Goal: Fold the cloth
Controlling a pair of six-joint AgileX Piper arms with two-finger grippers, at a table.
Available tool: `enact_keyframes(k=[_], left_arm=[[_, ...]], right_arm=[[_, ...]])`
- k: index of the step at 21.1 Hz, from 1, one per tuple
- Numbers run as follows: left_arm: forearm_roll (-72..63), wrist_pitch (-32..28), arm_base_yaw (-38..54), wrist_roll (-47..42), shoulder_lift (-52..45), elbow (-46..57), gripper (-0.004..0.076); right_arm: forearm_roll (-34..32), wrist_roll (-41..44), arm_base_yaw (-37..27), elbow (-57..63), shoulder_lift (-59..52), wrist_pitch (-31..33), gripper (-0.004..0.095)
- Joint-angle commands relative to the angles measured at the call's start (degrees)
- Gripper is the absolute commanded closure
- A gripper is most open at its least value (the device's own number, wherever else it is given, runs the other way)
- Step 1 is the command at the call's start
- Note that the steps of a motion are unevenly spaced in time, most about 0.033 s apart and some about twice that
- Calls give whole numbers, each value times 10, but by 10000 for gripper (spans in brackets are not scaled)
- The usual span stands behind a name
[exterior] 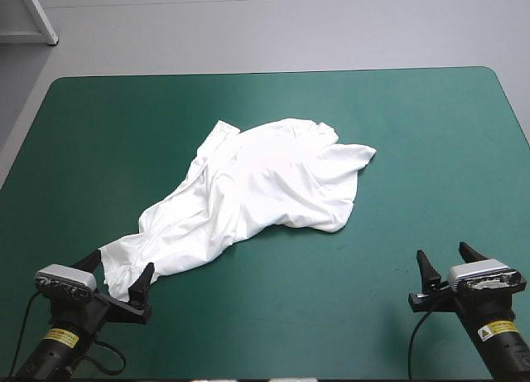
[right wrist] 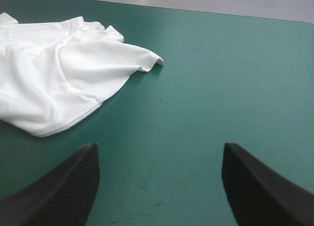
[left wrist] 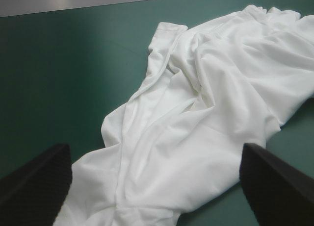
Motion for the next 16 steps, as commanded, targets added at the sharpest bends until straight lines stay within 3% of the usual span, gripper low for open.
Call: enact_keyframes(k=[1, 8, 13, 16], left_arm=[[-10, -43, -3, -4, 9, -16, 58], [-10, -34, -3, -4, 9, -16, 58], [10, 61, -3, -101, 69, -103, 105], [119, 175, -3, -178, 178, -191, 157]], right_arm=[[1, -4, 2, -18, 6, -39, 251], [1, -6, 2, -18, 6, -34, 251], [-38, -6, 2, -58, 13, 40, 251], [-49, 10, 2, -108, 64, 80, 251]])
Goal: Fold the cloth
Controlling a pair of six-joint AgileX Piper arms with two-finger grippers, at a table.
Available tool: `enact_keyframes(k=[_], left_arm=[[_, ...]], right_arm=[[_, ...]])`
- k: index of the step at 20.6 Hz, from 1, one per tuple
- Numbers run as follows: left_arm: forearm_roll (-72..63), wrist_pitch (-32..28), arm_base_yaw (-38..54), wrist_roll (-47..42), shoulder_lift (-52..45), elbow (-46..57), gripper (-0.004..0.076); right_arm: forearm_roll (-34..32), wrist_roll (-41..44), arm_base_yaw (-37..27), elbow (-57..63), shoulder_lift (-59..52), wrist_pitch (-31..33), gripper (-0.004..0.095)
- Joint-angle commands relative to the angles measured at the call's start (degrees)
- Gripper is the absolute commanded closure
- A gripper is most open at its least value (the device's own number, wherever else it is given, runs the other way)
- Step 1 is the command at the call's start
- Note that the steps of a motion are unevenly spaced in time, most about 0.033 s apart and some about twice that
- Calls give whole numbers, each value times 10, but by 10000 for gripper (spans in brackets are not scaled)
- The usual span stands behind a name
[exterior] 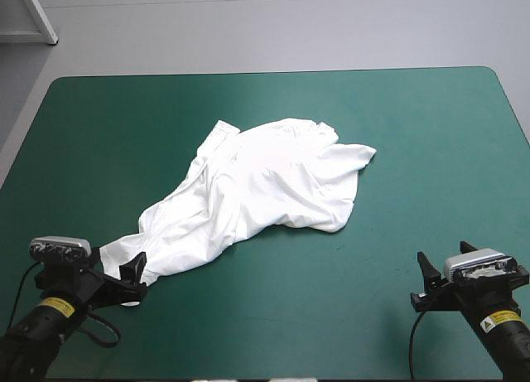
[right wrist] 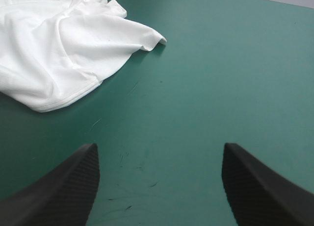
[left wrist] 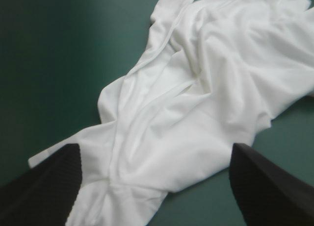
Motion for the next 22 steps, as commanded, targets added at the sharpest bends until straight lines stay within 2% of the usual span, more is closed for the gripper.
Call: enact_keyframes(k=[1, 3, 6, 14, 16, 18, 19, 20, 21, 22], left_arm=[[62, 56, -3, -37, 96, -73, 157], [83, 101, -3, -41, 159, -97, 157], [101, 131, -3, -41, 221, -105, 157], [101, 117, -3, -38, 405, -105, 173], [101, 114, -3, -38, 440, -105, 234], [101, 105, -3, -38, 463, -105, 360], [101, 98, -3, -38, 472, -105, 460], [101, 94, -3, -38, 475, -105, 506], [101, 83, -3, -36, 474, -105, 617], [101, 78, -3, -29, 474, -105, 667]], right_arm=[[-7, 9, 2, -63, 59, -12, 251], [-7, 11, 2, -91, 99, 0, 251], [-7, 11, 2, -124, 153, 12, 251], [14, 26, 2, -220, 270, 11, 251], [14, 26, 2, -248, 289, 17, 251], [14, 26, 2, -283, 320, 32, 251], [14, 26, 2, -310, 347, 35, 251], [14, 26, 2, -321, 358, 35, 251], [15, 26, 2, -349, 388, 35, 251], [15, 26, 2, -363, 402, 35, 251]])
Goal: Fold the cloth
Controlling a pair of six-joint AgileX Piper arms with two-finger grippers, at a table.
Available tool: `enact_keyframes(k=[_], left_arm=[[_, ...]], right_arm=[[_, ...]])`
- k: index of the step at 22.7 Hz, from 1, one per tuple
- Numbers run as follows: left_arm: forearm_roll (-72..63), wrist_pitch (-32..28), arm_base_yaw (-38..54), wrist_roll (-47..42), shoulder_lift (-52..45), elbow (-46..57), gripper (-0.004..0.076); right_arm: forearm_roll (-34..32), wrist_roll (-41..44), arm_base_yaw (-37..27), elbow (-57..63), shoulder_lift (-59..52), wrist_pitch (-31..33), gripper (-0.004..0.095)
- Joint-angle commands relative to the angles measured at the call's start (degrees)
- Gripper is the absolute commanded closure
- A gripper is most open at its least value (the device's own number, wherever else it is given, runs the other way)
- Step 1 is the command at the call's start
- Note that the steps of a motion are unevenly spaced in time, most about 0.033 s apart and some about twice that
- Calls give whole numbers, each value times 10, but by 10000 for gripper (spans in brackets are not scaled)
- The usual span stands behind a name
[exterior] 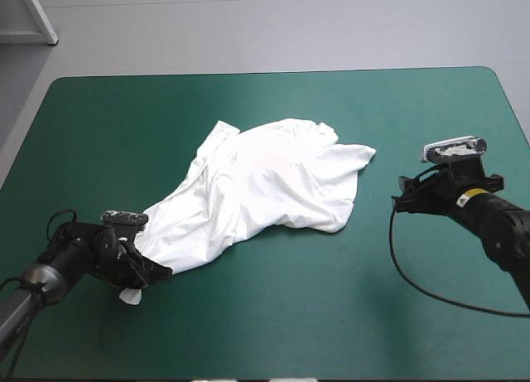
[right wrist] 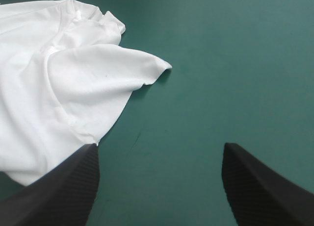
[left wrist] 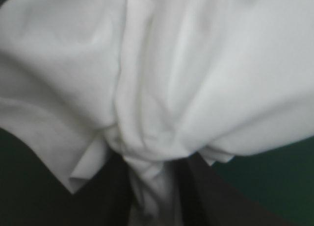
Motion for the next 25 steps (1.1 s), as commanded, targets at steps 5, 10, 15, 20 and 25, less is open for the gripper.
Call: enact_keyframes(k=[5, 10, 15, 20, 25], left_arm=[[27, -60, -1, 17, 7, -1, 703], [27, -77, -1, 17, 7, -1, 703], [25, -96, -1, 13, 7, -1, 703], [22, -121, -1, 13, 7, -1, 705], [20, -125, -1, 13, 7, -1, 705]], right_arm=[[3, -4, 1, -170, 189, -35, 251], [2, -4, 1, -284, 339, -7, 251], [13, -4, 2, -320, 425, 7, 251], [62, -43, 11, -334, 491, -9, 251], [74, -43, 23, -343, 516, -10, 345]])
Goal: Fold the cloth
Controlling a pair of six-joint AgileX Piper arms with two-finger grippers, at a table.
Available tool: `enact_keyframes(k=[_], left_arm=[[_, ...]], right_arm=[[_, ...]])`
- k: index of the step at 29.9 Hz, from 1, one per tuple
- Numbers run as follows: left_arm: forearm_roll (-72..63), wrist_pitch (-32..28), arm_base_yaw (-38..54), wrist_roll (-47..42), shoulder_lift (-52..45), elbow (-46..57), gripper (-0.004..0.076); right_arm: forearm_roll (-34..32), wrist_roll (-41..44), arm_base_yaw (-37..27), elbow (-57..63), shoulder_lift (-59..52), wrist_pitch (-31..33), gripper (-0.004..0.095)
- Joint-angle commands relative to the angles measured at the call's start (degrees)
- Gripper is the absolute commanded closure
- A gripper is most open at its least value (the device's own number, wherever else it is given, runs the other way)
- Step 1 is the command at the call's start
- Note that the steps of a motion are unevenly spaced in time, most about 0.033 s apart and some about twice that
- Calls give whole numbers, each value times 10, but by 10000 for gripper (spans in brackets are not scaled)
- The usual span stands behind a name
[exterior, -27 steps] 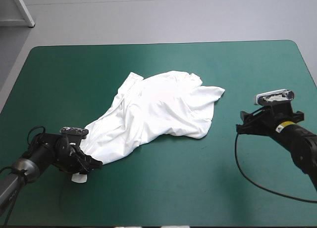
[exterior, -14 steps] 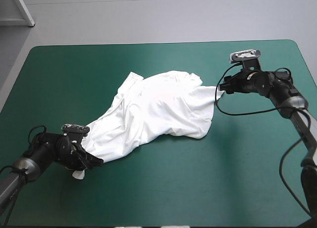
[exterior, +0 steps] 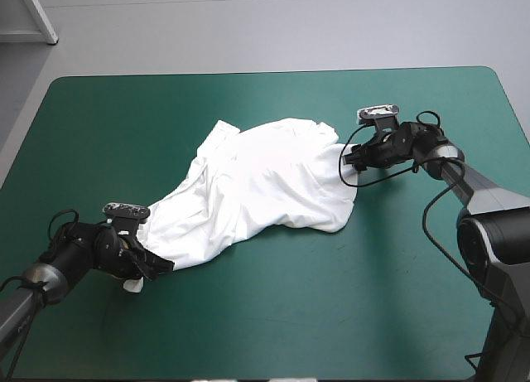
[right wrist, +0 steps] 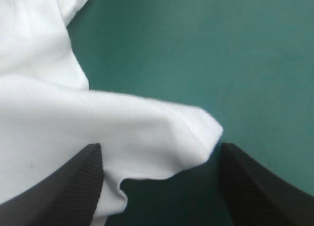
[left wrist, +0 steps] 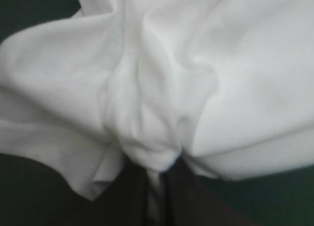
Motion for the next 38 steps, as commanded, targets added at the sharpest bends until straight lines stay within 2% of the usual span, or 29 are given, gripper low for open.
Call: enact_keyframes(k=[1, 7, 14, 20, 27, 34, 38], left_arm=[[17, -56, 1, -2, 3, -2, 705], [19, -65, 1, -2, 3, -5, 705], [64, -48, 1, -22, -20, -48, 705], [138, -18, 1, -51, -65, -154, 705], [193, 33, 1, -40, -79, -367, 705], [235, 41, 1, -8, -79, -568, 705], [251, 42, 1, 30, -79, -672, 705]], right_arm=[[17, -5, 7, -18, -20, -19, 396], [18, -8, 7, -19, -21, -46, 930], [-3, -8, 7, -50, -56, -52, 926], [-17, 12, 4, -125, -115, -36, 924], [-27, 12, 4, -232, -173, 12, 925], [-44, 13, 4, -344, -230, 60, 924], [-62, 23, 4, -398, -266, 61, 924]])
